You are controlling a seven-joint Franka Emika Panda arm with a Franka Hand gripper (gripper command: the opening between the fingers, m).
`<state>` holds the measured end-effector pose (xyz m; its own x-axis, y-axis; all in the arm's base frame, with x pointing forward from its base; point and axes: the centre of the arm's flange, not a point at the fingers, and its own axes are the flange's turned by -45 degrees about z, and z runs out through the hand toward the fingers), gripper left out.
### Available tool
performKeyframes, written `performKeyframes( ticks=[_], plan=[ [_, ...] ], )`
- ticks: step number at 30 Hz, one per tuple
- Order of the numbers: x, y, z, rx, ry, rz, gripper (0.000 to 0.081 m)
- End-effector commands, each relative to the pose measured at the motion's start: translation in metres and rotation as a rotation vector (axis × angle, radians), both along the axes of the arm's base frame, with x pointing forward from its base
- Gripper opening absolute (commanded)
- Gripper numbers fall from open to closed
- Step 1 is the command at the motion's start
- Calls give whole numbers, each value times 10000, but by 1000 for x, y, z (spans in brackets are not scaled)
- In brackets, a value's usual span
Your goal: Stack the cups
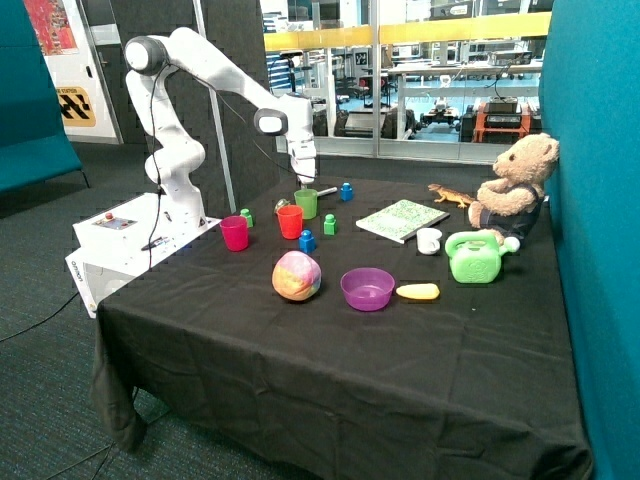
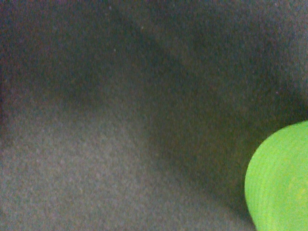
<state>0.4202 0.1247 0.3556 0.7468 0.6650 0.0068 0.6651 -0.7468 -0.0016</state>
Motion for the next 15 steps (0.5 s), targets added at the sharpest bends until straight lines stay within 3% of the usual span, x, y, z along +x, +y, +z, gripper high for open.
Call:
performKeyframes(
  ticks=[1,4,6,10,15],
  plan=[
    [11,8,-1,-58,40,57,322],
    [12,8,-1,-58,40,27,321],
    [13,8,-2,-58,40,-22,270],
    [11,7,-4,-58,40,-52,310],
    [3,7,-8,-58,40,-22,276]
  ],
)
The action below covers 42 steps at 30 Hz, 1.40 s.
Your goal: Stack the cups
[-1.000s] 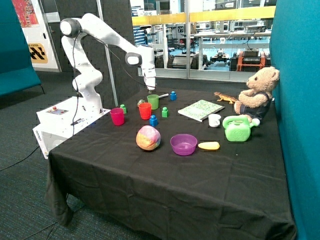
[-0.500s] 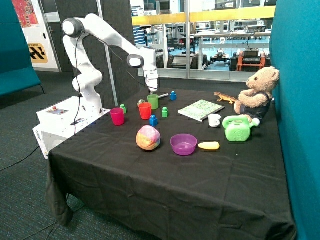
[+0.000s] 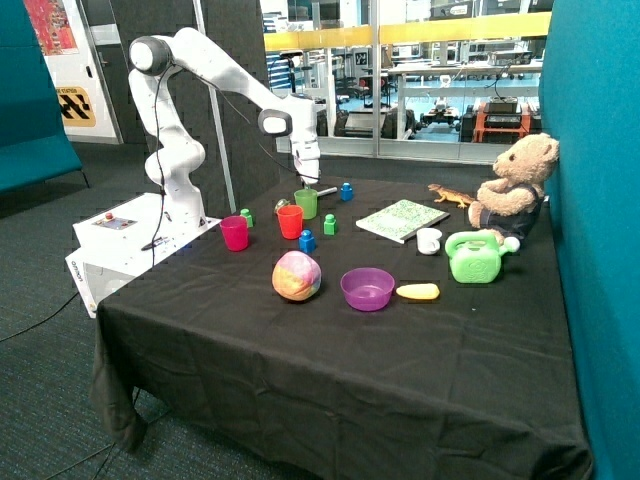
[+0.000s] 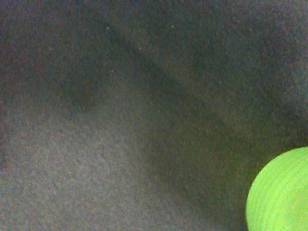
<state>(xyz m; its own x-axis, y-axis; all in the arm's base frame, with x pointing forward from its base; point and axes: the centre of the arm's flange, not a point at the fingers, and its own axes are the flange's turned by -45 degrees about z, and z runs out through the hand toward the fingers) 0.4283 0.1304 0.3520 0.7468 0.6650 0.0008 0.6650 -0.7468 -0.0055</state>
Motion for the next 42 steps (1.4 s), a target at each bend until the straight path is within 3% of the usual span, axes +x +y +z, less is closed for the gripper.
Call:
performKeyframes(
  ticks=[1,12,24,42],
  plan=[
    [-7,1,-5,-47,-30,-17,264],
    [-10,4,-10,-47,-30,9,237],
    [-4,2,-18,-47,-30,-168,292],
    [3,-4,-29,-47,-30,-390,283]
  ],
)
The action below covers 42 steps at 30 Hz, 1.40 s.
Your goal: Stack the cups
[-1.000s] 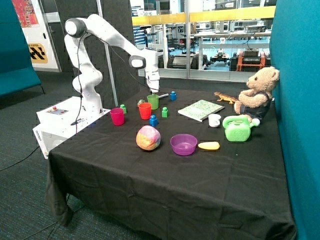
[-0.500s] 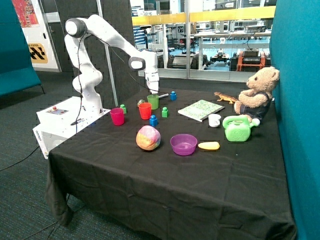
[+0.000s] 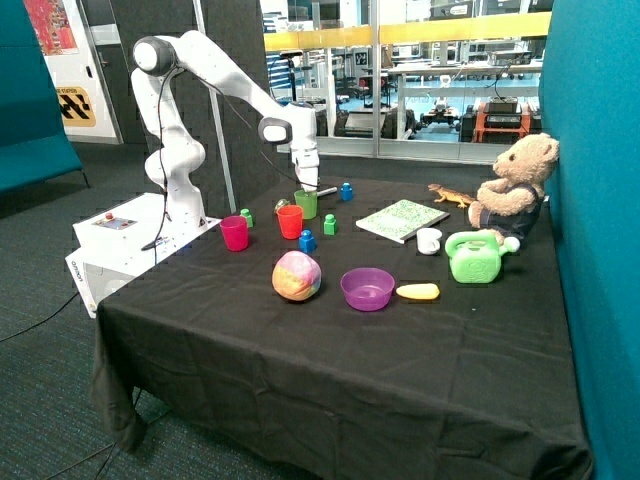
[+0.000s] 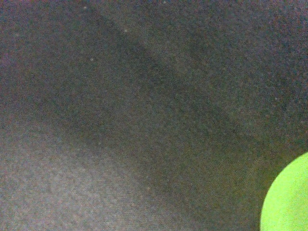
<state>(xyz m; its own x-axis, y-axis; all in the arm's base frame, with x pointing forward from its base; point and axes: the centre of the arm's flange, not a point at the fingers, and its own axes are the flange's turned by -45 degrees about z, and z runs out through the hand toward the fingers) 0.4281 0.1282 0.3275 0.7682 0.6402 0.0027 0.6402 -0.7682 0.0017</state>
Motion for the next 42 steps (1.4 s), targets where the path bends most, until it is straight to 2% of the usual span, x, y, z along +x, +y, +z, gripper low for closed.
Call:
performKeyframes(
  ticks=[1,4,7,9,42],
  plan=[
    [3,0,-4,-5,32,-44,262],
    [3,1,-4,-5,32,-31,208],
    [4,3,-2,-5,32,-55,42],
    [4,4,-1,-5,32,-64,10],
    [-5,5,7,-5,32,-64,0]
  ],
)
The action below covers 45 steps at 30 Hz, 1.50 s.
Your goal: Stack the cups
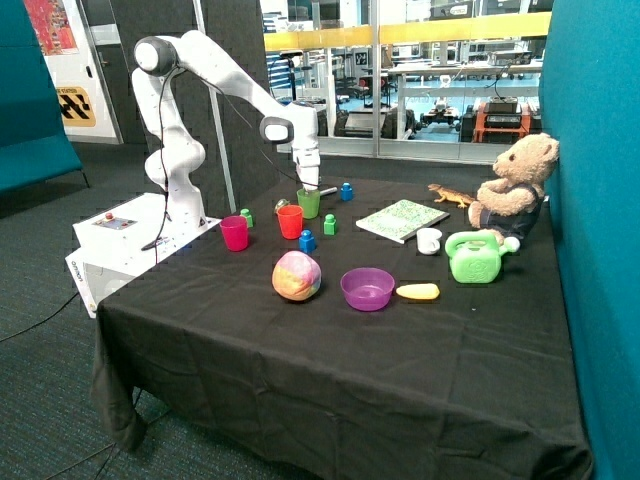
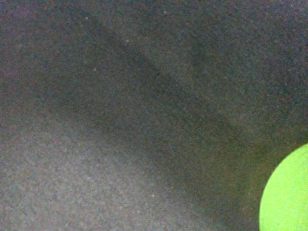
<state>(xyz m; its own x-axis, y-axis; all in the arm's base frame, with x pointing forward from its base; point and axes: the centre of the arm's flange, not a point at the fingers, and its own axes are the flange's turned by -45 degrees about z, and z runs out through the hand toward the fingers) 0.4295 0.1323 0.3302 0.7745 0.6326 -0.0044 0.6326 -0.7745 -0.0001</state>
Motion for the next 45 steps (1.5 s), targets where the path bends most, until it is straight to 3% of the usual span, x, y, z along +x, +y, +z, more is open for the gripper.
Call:
performKeyframes(
  ticks=[1,5,11,33,45],
  plan=[
    [-7,1,6,27,-35,40,0],
    [-6,2,15,27,-35,57,0],
    [11,-2,50,27,-35,-136,0],
    [34,-30,100,24,-38,-1831,0],
    [35,-58,122,20,-40,-3906,0]
  ],
)
